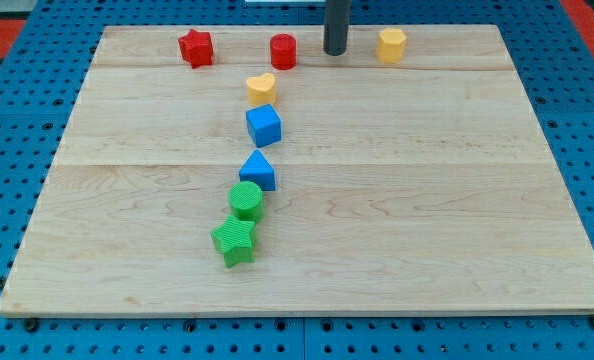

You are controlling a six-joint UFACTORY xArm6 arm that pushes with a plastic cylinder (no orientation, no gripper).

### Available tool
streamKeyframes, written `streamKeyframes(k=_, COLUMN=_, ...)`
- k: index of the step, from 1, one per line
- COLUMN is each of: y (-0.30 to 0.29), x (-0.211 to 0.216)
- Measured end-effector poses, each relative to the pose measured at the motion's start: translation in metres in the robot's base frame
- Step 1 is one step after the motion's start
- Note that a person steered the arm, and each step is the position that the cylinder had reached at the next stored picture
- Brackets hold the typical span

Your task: Move the red circle to the center right

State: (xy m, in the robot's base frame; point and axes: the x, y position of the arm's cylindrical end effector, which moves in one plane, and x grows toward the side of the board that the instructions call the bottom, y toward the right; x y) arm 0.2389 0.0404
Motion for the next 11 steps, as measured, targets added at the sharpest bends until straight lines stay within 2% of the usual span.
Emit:
streamKeyframes(k=3, y=-0.098, x=-0.020)
streamKeyframes(k=5, y=-0.086, x=0.010)
streamKeyframes(k=6, y=-0.117, x=0.021)
streamKeyframes(k=7, y=-0.039, x=0.042)
streamKeyframes(k=8, y=0.049, x=0.095)
streamKeyframes(k=9, y=0.111, x=0.148)
streamKeyframes(k=10, y=0.074, x=0.136)
streamKeyframes(k=11, y=0.012, x=0.152)
